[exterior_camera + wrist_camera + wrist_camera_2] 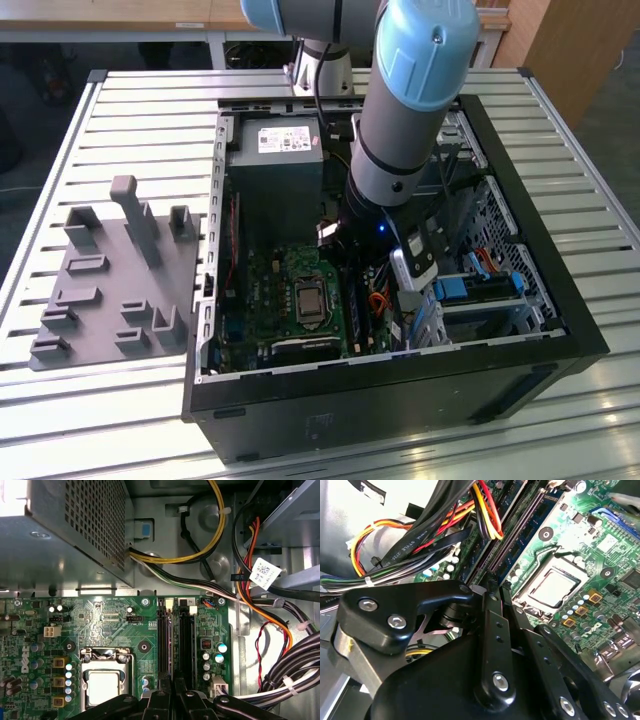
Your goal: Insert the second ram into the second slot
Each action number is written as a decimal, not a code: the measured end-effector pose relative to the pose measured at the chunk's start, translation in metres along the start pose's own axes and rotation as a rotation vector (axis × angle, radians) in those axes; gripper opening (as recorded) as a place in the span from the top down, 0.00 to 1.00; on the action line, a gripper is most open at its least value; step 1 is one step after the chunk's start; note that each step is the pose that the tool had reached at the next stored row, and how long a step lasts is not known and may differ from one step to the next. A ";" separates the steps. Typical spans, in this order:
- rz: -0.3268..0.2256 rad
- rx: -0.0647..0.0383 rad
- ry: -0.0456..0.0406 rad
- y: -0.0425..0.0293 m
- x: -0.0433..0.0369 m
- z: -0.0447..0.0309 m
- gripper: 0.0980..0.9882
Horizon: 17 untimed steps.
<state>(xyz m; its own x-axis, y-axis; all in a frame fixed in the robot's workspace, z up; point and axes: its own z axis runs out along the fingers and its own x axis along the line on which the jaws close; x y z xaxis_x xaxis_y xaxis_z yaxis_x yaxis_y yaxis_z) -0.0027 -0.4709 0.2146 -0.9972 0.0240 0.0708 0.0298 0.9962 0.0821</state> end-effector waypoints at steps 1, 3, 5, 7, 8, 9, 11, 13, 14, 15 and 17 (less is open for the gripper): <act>0.000 0.000 0.0000 0.0000 0.0000 0.0002 0.96; 0.000 0.000 0.0000 0.0000 0.0000 0.0002 0.96; 0.000 0.000 -0.0001 0.0000 -0.0001 0.0005 0.96; 0.000 0.000 -0.0001 0.0000 -0.0001 0.0008 0.96; 0.000 0.000 0.0000 0.0000 -0.0001 0.0009 0.96; 0.000 0.000 -0.0001 0.0000 -0.0001 0.0012 0.96; 0.000 0.000 -0.0001 -0.0001 -0.0002 0.0020 0.96; 0.000 0.000 0.0000 -0.0002 -0.0002 0.0025 0.96; 0.000 0.000 0.0000 -0.0002 -0.0002 0.0027 0.96; 0.000 0.000 0.0000 -0.0002 -0.0002 0.0029 0.96; 0.000 0.000 0.0000 -0.0002 -0.0002 0.0031 0.96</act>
<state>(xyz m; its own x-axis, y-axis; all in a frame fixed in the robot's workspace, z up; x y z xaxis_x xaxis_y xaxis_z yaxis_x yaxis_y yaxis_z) -0.0026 -0.4709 0.2115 -0.9972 0.0240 0.0707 0.0298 0.9962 0.0824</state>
